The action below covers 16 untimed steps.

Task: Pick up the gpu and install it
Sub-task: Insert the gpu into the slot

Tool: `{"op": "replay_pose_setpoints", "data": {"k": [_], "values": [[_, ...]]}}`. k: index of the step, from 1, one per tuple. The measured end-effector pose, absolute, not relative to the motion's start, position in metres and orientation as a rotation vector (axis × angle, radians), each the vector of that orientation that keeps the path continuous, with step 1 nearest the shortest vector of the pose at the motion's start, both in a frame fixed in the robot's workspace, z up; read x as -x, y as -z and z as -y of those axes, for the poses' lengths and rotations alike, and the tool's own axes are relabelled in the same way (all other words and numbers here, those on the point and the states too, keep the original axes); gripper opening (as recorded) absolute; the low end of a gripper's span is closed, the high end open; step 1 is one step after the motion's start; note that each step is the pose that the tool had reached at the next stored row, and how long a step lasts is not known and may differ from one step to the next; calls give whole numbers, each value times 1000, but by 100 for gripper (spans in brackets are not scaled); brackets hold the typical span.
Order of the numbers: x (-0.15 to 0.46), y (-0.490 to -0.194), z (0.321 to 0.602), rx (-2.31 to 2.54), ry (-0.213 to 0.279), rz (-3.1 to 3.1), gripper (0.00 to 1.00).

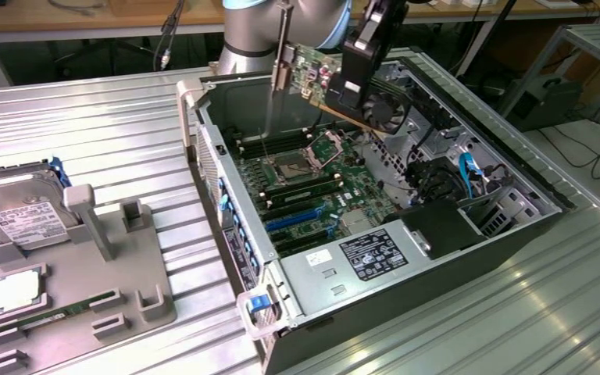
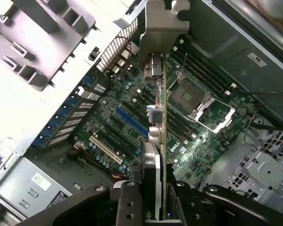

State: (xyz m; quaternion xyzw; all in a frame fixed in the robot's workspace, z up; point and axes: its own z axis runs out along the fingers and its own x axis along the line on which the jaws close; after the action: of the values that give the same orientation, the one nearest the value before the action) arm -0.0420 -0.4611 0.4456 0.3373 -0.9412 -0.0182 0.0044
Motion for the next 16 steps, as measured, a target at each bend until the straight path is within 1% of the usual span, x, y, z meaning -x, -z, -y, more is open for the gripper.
{"op": "replay_pose_setpoints", "data": {"k": [16], "values": [[42,-446,461,-1252,56,2869,28]]}}
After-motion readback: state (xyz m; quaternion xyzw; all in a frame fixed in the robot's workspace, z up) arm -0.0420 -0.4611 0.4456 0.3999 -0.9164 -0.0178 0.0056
